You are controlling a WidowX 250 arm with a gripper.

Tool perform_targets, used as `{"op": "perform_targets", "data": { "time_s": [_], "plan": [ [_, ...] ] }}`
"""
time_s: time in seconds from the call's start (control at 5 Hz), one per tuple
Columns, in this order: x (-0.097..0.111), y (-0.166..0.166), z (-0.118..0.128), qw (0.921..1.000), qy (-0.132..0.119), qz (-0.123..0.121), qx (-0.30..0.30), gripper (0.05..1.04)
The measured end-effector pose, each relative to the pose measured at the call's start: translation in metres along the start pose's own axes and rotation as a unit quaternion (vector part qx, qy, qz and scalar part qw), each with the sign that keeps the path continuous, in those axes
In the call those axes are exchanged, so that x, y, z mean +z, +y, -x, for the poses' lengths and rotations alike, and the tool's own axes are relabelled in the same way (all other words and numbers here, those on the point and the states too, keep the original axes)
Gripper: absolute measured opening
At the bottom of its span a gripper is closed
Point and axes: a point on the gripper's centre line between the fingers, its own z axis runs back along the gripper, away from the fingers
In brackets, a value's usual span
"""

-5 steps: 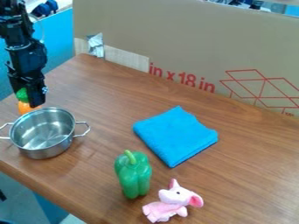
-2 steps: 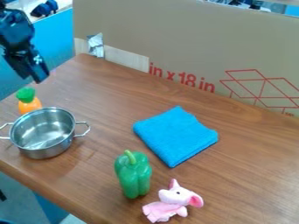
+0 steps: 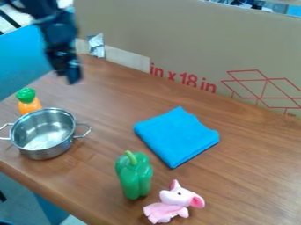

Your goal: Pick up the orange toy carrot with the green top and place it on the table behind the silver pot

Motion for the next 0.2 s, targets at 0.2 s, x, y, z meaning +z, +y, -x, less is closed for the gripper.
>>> {"op": "perform_targets", "data": {
  "time_s": [0.2],
  "plan": [
    [0.0007,-0.0364,-0.0147,0.9971,0.009,-0.033,-0.068,1.003]
  ]
}}
